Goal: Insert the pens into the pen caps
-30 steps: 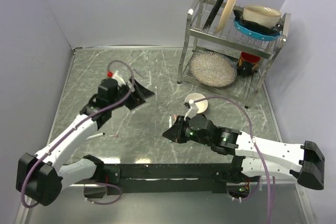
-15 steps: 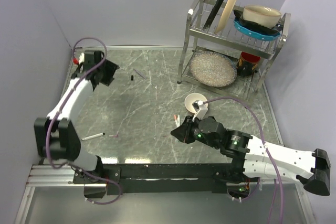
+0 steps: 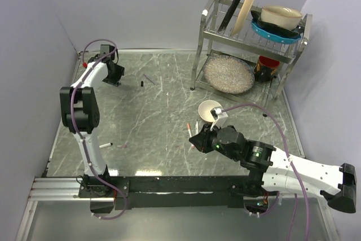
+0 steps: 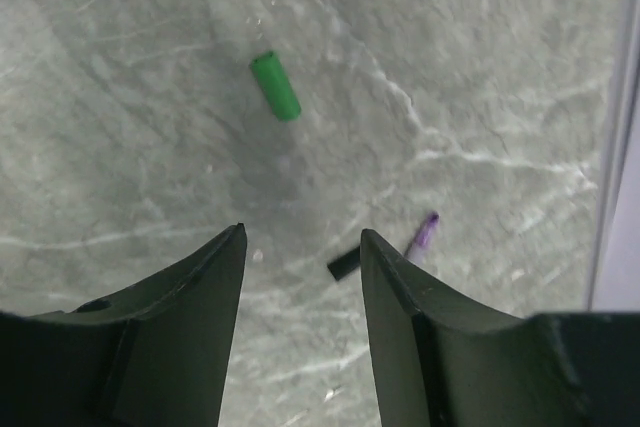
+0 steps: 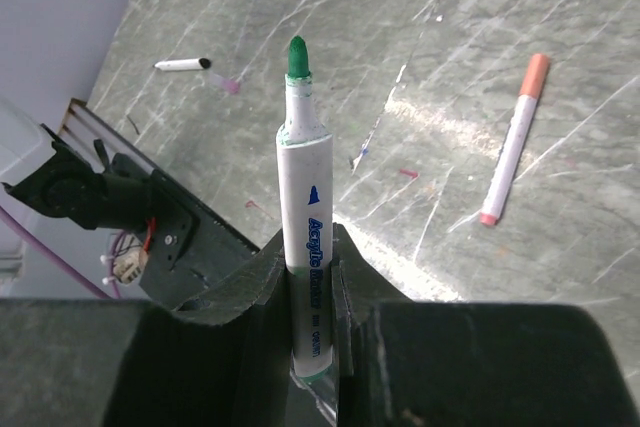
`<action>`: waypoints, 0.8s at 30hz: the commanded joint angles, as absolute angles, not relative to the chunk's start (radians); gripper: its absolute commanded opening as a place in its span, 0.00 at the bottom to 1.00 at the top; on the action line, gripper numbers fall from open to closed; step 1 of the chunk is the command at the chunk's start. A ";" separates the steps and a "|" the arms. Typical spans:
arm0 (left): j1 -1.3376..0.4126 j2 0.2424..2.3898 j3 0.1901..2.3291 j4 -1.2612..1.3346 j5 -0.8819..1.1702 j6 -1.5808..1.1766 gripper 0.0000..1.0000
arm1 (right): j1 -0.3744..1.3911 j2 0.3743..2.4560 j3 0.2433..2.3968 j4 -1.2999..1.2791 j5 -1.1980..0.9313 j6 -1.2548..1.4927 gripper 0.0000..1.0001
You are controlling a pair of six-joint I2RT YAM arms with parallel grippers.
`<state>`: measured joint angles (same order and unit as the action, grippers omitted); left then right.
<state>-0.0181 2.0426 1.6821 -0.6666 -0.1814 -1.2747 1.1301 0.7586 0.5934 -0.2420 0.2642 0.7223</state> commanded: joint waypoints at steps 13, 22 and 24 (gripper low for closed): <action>-0.005 2.238 1.964 -0.870 -0.279 -1.347 0.50 | 1.112 0.715 0.586 -0.255 0.313 0.676 0.00; -0.005 2.289 1.980 -0.858 -0.261 -1.335 0.48 | 1.112 0.701 0.583 -0.256 0.314 0.686 0.00; 0.021 2.309 1.997 -0.865 -0.256 -1.328 0.48 | 1.112 0.698 0.580 -0.258 0.314 0.689 0.00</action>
<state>-0.0071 2.2810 1.9373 -0.8516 -0.2516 -1.3289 1.1164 0.7158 0.5819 -0.2695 0.2882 0.6895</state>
